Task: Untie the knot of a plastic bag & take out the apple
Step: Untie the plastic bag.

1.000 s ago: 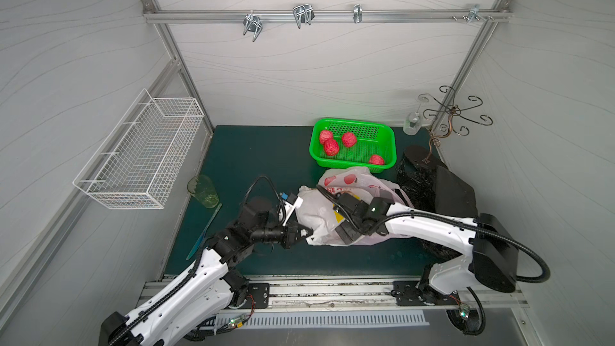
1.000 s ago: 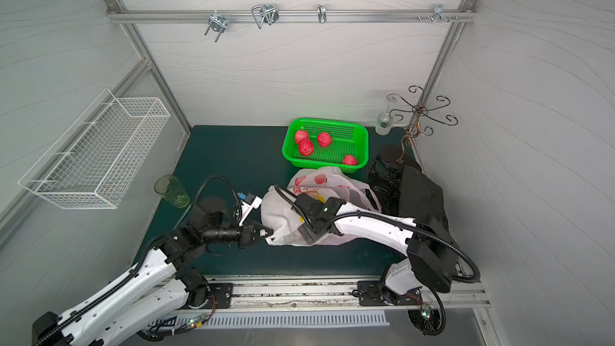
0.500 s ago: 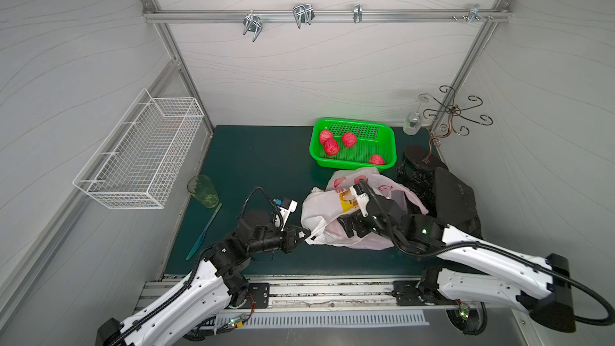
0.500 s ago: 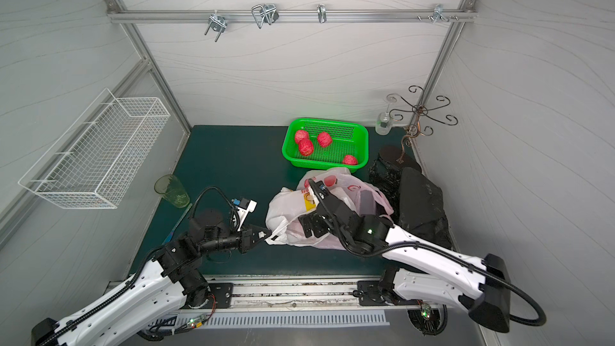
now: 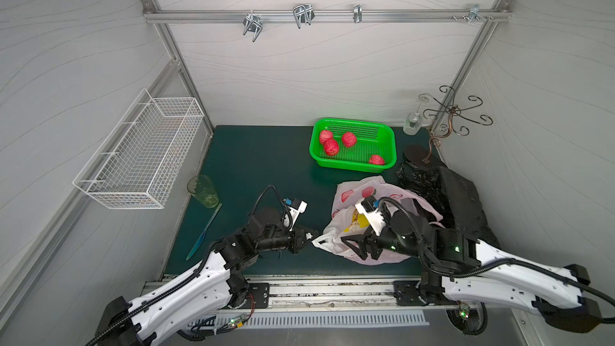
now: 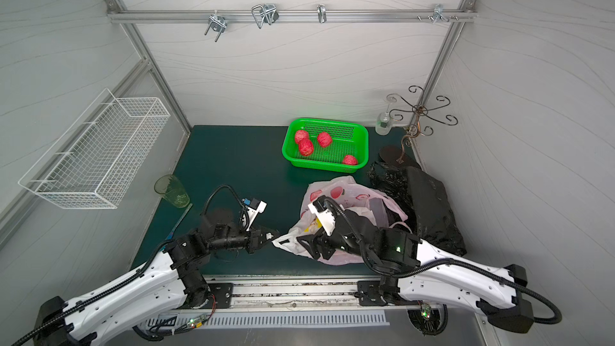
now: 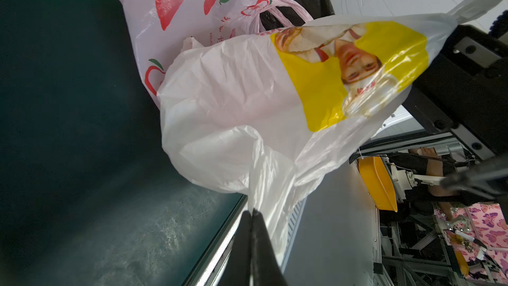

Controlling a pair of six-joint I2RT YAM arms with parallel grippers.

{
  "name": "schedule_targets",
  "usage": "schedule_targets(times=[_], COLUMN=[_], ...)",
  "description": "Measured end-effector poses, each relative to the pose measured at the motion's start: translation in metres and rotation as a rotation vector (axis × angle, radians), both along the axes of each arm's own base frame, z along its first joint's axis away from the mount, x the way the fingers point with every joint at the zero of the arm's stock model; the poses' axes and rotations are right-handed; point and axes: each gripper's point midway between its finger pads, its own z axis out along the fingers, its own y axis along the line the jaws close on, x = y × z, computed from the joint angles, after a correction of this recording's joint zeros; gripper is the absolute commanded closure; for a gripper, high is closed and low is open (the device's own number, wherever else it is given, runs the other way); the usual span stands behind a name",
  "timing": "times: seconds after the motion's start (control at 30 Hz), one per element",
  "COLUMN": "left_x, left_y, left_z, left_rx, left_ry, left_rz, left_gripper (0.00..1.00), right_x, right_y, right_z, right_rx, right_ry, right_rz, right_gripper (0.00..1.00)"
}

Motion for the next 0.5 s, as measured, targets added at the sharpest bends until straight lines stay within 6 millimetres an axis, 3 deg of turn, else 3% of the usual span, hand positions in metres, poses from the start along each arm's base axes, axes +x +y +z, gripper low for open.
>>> schedule_targets(times=[0.03,0.07,0.13,0.23,0.3,0.4,0.5], left_x=[-0.001,-0.002,-0.004,-0.002,0.001,0.007,0.014], left_y=[-0.003,-0.005,-0.011,-0.019,-0.022,-0.021,-0.013], left_z=[-0.001,-0.002,-0.002,0.004,0.013,0.025,0.045], left_rx=[0.004,0.009,0.016,0.023,0.018,0.029,0.070], left_ry=[0.001,0.003,0.004,-0.008,-0.034,-0.083,-0.162], left_rz=[-0.008,-0.016,-0.032,-0.047,-0.048,-0.030,-0.001], left_gripper=[1.00,1.00,1.00,1.00,1.00,1.00,1.00], right_x=[-0.011,-0.025,-0.051,-0.083,-0.095,-0.101,-0.077], right_y=[0.008,0.018,0.031,0.044,0.042,0.022,0.001], right_z=[0.003,0.006,0.019,0.055,0.083,0.123,0.157], right_rx=[0.001,0.009,0.042,0.130,0.200,0.270,0.282], right_ry=[0.022,0.047,0.104,0.158,0.175,0.190,0.156], right_rz=[0.053,0.119,0.245,0.399,0.463,0.495,0.375], right_gripper=[0.11,0.02,0.01,0.01,0.01,0.01,0.01])
